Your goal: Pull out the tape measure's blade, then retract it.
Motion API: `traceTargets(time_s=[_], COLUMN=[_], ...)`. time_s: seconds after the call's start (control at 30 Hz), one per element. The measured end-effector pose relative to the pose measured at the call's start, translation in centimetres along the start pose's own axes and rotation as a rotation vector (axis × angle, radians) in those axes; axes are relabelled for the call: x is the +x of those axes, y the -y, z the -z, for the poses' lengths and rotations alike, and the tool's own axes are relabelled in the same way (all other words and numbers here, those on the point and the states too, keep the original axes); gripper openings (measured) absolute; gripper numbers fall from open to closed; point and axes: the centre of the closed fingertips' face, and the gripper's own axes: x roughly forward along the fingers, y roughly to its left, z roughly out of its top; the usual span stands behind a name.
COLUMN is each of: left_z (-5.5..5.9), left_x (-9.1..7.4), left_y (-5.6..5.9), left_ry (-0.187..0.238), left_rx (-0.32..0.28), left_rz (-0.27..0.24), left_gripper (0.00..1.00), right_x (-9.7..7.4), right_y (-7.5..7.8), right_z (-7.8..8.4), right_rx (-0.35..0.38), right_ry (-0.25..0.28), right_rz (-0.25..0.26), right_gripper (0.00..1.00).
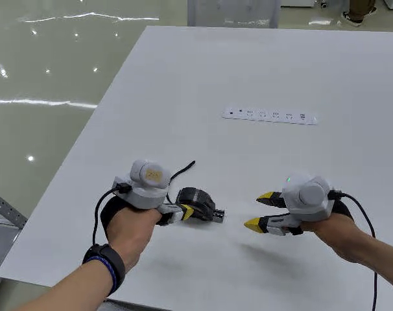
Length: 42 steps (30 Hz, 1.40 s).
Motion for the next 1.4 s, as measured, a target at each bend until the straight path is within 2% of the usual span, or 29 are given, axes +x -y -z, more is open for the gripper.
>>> traceTargets(time_s=[0.13, 0.27, 0.4, 0.57, 0.67, 0.7, 0.77, 1.07, 1.2, 1.27, 1.4], left_z=[-0.1, -0.1, -0.4, -0.4, -0.7, -0.8, -0.7, -0.3, -0.3, -0.3, -0.1], left_x=[-0.6, -1.4, -2.5, -2.7, -3.7, -5.0, -5.3, -8.0, -8.8, -9.1, -9.5], left_y=[0.2, -0.2, -0.6, -0.7, -0.8, -1.0, -1.0, -1.1, -1.4, -1.3, -1.4], left_ry=[0.019, 0.037, 0.076, 0.082, 0.107, 0.130, 0.145, 0.188, 0.207, 0.224, 0.230], left_rx=[0.013, 0.022, 0.033, 0.036, 0.035, 0.046, 0.041, 0.043, 0.029, 0.008, 0.020], left_rz=[0.025, 0.026, 0.038, 0.037, 0.041, 0.047, 0.060, 0.048, 0.045, 0.060, 0.049], left_gripper=[0.59, 0.60, 0.61, 0.63, 0.63, 0.63, 0.65, 0.66, 0.66, 0.67, 0.67], right_x=[-1.0, -2.3, -3.6, -3.8, -4.7, -5.9, -6.4, -8.4, -9.1, -9.4, -9.8], right_y=[0.0, -0.1, -0.3, -0.4, -0.6, -0.9, -1.2, -1.5, -1.8, -2.1, -2.2], right_z=[0.4, 0.4, 0.4, 0.4, 0.5, 0.4, 0.4, 0.7, 0.7, 0.8, 1.0], right_rx=[0.030, 0.064, 0.084, 0.088, 0.099, 0.117, 0.120, 0.149, 0.163, 0.171, 0.185], right_ry=[0.017, 0.046, 0.065, 0.069, 0.082, 0.106, 0.110, 0.132, 0.142, 0.145, 0.151], right_rz=[0.024, 0.056, 0.079, 0.084, 0.101, 0.130, 0.141, 0.195, 0.215, 0.221, 0.233], right_gripper=[0.47, 0.50, 0.52, 0.56, 0.57, 0.57, 0.58, 0.61, 0.62, 0.63, 0.63])
